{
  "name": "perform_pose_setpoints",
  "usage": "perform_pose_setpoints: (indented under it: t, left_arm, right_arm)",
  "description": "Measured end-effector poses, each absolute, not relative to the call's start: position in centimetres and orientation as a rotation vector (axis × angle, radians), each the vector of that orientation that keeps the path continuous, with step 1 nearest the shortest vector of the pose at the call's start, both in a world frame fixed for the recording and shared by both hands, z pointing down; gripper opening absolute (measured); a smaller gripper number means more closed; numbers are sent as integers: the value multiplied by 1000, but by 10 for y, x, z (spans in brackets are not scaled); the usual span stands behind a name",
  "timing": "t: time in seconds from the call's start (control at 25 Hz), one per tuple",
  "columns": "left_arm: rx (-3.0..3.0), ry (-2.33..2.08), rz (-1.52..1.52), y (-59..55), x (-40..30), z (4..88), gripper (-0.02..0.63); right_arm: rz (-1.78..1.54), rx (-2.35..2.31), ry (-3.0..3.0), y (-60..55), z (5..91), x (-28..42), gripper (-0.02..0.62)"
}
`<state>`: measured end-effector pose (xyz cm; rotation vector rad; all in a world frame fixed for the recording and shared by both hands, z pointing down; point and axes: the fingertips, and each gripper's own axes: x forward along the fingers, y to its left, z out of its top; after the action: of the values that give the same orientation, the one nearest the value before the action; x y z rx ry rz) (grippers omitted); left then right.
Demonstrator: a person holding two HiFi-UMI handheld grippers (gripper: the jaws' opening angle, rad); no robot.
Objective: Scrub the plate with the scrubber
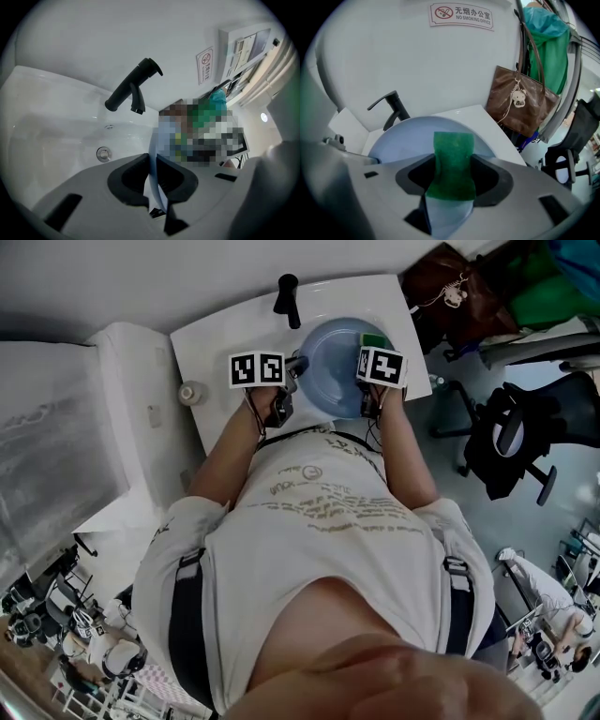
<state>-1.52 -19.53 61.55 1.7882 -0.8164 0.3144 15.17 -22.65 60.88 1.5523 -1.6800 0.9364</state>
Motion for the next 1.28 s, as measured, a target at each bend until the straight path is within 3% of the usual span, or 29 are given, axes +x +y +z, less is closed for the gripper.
perform_pose_setpoints:
  t: [0.36,0.76,1.28]
  left_arm:
    - [1808,-823,348,-197,-14,614,38]
    - [1801,-871,347,-200,-33,614,38]
    - [1823,-834,363,-190,-26,617,38]
  right_arm:
    - [930,1489,-1736,-254,607,115,227]
    - [602,1137,-1934,-250,594,16,227]
    - [784,1112,-1846,-242,614,52,270]
